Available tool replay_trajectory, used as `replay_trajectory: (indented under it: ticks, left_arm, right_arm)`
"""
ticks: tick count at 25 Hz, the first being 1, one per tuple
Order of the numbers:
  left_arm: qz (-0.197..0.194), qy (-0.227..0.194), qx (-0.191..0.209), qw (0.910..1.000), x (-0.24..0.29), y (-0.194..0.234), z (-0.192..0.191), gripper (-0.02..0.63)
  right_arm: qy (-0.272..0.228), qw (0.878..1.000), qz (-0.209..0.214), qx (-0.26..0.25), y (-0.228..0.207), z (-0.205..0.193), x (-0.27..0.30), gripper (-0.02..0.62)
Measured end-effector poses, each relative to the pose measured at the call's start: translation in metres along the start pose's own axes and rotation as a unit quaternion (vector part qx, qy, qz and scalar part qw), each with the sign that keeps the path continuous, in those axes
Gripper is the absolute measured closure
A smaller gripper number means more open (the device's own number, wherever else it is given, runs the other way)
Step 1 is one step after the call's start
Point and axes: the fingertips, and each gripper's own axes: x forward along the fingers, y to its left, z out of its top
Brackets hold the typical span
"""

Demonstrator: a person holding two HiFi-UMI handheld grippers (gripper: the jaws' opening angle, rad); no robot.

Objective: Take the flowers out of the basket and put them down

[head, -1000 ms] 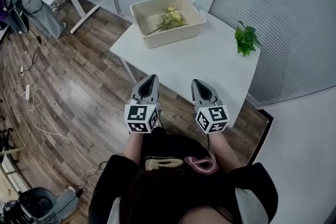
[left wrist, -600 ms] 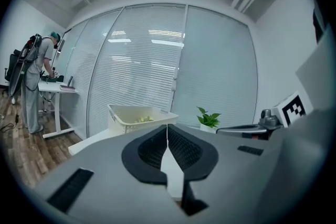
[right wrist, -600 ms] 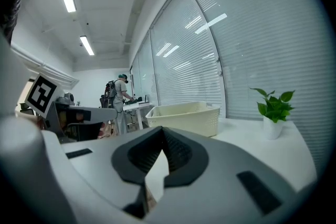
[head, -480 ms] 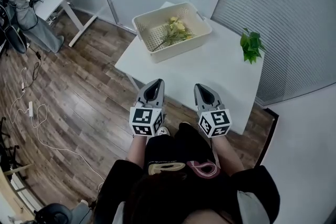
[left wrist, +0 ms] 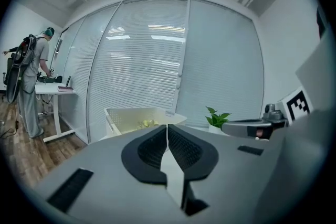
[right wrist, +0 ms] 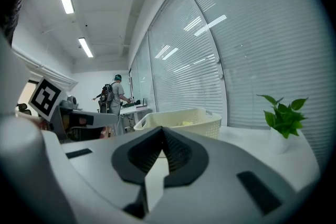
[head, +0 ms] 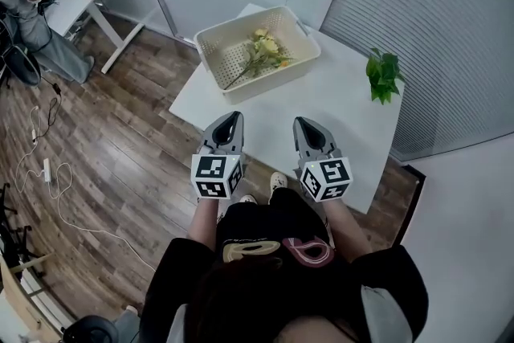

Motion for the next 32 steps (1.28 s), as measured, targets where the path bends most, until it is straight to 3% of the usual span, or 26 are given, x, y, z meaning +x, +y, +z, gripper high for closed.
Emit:
replay_trajectory:
  ticks: [7,9,13,19,25,32]
  left_arm:
    - [-0.010,0.007,0.013,0.9998,0.042,0.004,0.020,0.576]
    - [-0.016,0.015,0.015,0.9996,0.055,0.005,0.026,0.502]
    - [-0.019,0.023,0.037,0.9989,0.074,0.003,0.034,0.473]
    - [-0.033,0.060,0.012,0.9976,0.109,0.015,0.042,0.434]
    - [-0.043,0.093,0.062,0.9928,0.150,0.034,0.051,0.383]
    - [-0.059,0.165,0.100,0.9794,0.193,0.046,0.035,0.333]
  right_arm:
    - [0.013,1.000,0.007,0.012,-0.018,-0.004,0.011,0.586]
    - [0.013,1.000,0.009,0.014,-0.023,-0.004,0.015,0.586]
    - [0.016,1.000,0.009,0.022,-0.036,-0.004,0.019,0.584]
    - [0.017,0.999,0.006,0.036,-0.057,-0.004,0.026,0.584]
    - [0.016,0.998,0.001,0.057,-0.077,-0.006,0.032,0.584]
    - [0.027,0.997,-0.012,0.071,-0.095,-0.012,0.037,0.584]
